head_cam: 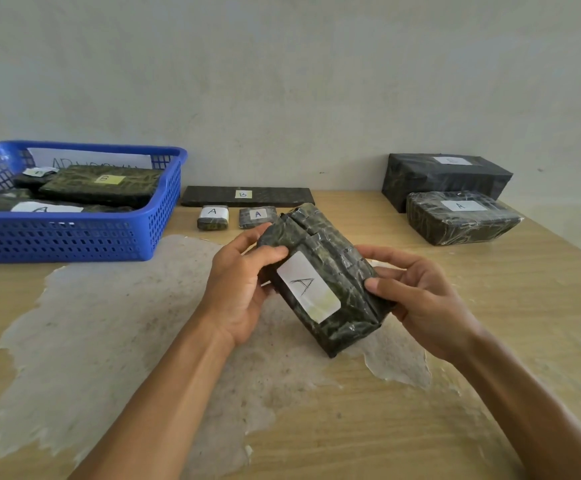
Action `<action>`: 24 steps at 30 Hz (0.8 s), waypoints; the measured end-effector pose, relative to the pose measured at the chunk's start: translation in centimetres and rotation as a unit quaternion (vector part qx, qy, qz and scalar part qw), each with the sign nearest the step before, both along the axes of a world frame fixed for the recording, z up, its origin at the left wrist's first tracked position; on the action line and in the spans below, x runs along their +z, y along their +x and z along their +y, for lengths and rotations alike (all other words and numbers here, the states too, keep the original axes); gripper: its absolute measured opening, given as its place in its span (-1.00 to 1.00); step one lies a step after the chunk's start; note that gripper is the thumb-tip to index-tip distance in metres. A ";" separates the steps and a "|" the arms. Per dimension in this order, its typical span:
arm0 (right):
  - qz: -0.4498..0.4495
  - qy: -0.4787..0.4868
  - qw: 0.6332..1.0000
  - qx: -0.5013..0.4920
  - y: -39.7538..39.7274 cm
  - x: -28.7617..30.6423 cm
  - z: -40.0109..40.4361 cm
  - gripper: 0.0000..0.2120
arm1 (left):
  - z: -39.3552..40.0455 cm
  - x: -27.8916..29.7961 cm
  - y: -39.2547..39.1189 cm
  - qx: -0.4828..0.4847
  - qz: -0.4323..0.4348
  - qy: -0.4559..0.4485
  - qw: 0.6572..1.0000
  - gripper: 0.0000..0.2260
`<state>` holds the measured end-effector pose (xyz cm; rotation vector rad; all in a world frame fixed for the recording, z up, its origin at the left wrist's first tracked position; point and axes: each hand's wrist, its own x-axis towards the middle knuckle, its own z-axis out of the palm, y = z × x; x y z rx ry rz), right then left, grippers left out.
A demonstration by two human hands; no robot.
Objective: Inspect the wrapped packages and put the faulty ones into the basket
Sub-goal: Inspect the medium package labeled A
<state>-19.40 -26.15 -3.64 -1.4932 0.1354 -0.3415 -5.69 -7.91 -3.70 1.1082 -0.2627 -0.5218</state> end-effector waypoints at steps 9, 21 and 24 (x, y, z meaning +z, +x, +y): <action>0.028 0.010 1.000 0.006 -0.1 0.2 -0.8 -0.67 | 0.2 0.4 -0.6 -0.060 0.008 0.048 0.997 -0.67; 0.047 -0.407 0.905 -0.115 -0.1 0.1 -0.2 -0.24 | 0.8 1.8 -0.8 -0.063 0.040 0.028 0.997 -0.62; 0.043 -0.562 0.824 -0.065 0.8 0.9 1.4 0.08 | 1.0 2.3 -1.0 -0.068 0.039 0.019 0.997 -0.52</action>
